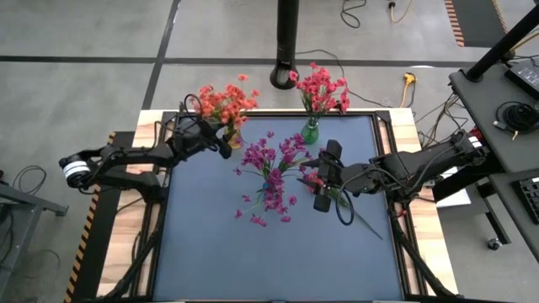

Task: Sort flowers into vase by color
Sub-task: Put the orange flower into the yellow vase

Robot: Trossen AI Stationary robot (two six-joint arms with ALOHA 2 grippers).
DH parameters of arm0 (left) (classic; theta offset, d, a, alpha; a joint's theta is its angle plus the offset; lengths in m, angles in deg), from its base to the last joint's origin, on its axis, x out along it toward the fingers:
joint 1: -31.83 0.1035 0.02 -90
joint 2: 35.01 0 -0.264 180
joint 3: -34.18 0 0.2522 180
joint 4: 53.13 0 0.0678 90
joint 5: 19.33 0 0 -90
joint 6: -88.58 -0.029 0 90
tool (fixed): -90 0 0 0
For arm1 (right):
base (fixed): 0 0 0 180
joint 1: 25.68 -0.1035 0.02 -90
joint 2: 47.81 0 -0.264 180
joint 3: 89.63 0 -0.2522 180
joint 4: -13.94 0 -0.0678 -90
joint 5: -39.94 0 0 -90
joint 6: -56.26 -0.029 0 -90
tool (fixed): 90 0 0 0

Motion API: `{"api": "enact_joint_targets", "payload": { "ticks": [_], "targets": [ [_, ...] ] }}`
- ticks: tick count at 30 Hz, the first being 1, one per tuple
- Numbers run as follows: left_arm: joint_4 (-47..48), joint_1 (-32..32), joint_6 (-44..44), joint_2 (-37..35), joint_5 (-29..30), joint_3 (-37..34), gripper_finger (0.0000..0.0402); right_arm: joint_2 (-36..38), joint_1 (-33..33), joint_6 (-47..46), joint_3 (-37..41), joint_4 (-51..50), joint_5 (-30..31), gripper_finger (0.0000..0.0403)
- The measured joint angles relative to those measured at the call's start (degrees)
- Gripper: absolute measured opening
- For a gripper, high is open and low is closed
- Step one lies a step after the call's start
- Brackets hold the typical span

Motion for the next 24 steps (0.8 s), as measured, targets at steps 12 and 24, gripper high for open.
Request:
{"api": "enact_joint_targets", "payload": {
  "ticks": [12, 24],
  "targets": [
    [6.5, -0.1, 1.8, -6.2, 0.0, 0.0, 0.0207, 0.0, 0.0, 0.3, -0.2, 0.2, 0.0, 0.0203],
    [17.7, -0.1, 2.1, -7.2, -1.5, 6.7, 0.0207, 0.0, 0.0, 0.8, -0.3, 0.8, 0.0, 0.0203]
  ]
}}
